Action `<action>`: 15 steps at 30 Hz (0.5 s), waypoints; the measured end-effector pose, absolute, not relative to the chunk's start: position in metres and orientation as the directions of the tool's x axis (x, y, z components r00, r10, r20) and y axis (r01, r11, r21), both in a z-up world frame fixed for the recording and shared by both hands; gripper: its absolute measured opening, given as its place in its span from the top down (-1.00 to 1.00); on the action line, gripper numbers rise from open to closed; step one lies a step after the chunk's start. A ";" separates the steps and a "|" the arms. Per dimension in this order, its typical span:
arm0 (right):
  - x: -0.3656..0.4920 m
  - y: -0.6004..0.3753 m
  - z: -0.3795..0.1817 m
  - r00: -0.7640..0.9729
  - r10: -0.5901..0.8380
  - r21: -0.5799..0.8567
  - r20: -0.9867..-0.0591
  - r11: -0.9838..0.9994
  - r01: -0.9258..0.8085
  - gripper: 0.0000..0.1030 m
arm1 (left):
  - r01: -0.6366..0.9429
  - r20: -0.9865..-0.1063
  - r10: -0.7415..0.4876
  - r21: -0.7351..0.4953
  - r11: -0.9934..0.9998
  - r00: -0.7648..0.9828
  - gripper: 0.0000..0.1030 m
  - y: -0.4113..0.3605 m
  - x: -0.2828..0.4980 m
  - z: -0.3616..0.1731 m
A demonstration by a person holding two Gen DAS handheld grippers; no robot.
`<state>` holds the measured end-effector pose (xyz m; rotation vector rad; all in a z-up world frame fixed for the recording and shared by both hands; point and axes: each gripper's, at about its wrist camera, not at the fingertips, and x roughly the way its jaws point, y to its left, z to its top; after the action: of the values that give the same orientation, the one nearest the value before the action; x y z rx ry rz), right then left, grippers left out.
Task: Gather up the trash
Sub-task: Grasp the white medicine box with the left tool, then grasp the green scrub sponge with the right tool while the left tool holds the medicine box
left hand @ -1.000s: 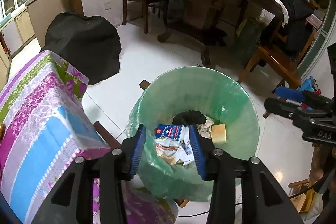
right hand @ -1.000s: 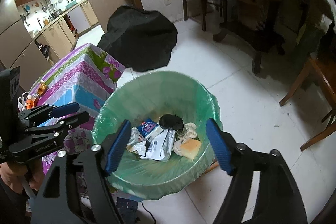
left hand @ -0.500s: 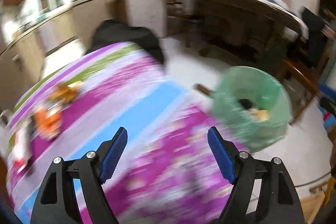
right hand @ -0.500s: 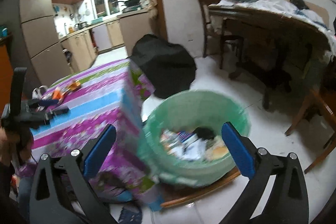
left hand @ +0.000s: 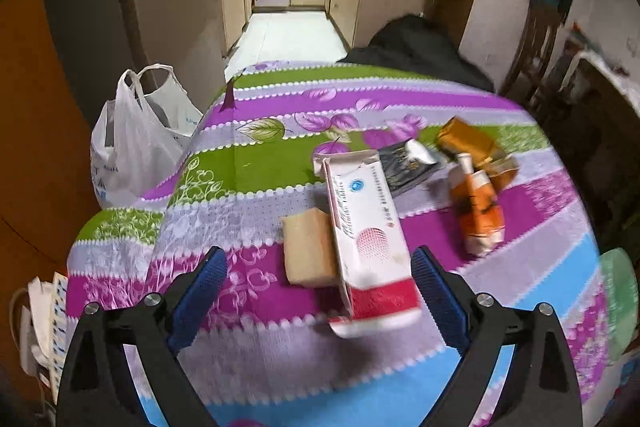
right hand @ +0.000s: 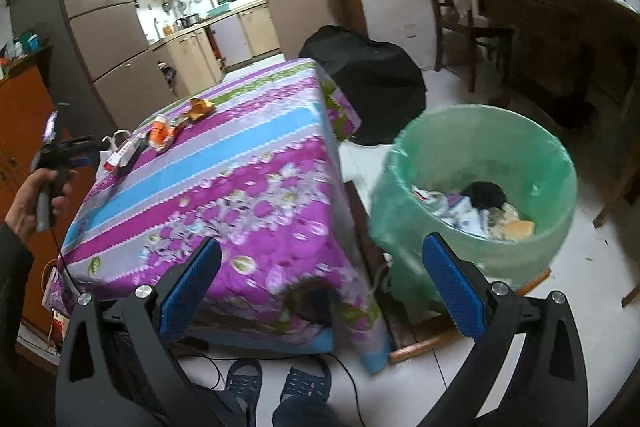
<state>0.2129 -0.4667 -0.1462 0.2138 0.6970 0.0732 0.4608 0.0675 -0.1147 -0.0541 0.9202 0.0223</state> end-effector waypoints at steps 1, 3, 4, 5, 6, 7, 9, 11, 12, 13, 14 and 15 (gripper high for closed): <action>0.215 -0.463 -0.144 0.766 0.142 0.216 -0.626 0.976 -0.004 -0.89 | -0.027 -0.801 -0.012 -0.035 0.999 0.598 -0.80 0.064 0.465 -0.117; 0.218 -0.459 -0.143 0.765 0.147 0.211 -0.627 0.977 -0.014 -0.89 | 0.007 -0.814 -0.015 -0.013 1.000 0.581 -0.80 0.049 0.475 -0.122; 0.221 -0.457 -0.143 0.764 0.150 0.212 -0.628 0.977 -0.017 -0.89 | 0.014 -0.818 0.004 0.014 1.000 0.575 -0.80 0.042 0.480 -0.126; 0.221 -0.457 -0.142 0.763 0.152 0.213 -0.629 0.977 -0.019 -0.89 | 0.016 -0.818 0.034 0.053 0.998 0.574 -0.80 0.037 0.484 -0.132; 0.222 -0.456 -0.141 0.762 0.153 0.210 -0.629 0.977 -0.022 -0.89 | 0.015 -0.816 0.062 0.086 0.996 0.574 -0.80 0.032 0.487 -0.135; 0.222 -0.456 -0.140 0.762 0.154 0.207 -0.629 0.978 -0.026 -0.89 | 0.014 -0.816 0.082 0.110 0.994 0.571 -0.79 0.029 0.488 -0.139; 0.223 -0.456 -0.138 0.765 0.154 0.203 -0.626 0.979 -0.031 -0.89 | 0.015 -0.817 0.084 0.112 0.994 0.570 -0.41 0.032 0.489 -0.148; 0.224 -0.455 -0.138 0.765 0.157 0.207 -0.625 0.978 -0.032 -0.89 | 0.009 -0.822 0.081 0.105 0.994 0.564 -0.18 0.036 0.487 -0.153; 0.226 -0.454 -0.138 0.764 0.159 0.206 -0.626 0.978 -0.034 -0.88 | 0.009 -0.815 0.079 0.102 0.995 0.574 -0.03 0.039 0.485 -0.153; 0.228 -0.452 -0.138 0.761 0.163 0.206 -0.628 0.978 -0.040 -0.88 | 0.011 -0.809 0.060 0.082 0.997 0.585 0.03 0.041 0.481 -0.150; 0.228 -0.450 -0.139 0.760 0.167 0.204 -0.629 0.978 -0.046 -0.88 | 0.013 -0.805 0.048 0.069 0.998 0.591 0.16 0.043 0.477 -0.149; 0.231 -0.446 -0.138 0.758 0.171 0.198 -0.629 0.979 -0.057 -0.88 | 0.013 -0.793 0.030 0.047 0.999 0.608 0.21 0.046 0.471 -0.142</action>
<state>0.2305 -0.4460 -0.1381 0.1711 0.6999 0.1246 0.4707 0.0464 -0.1425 0.0501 0.9174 0.0095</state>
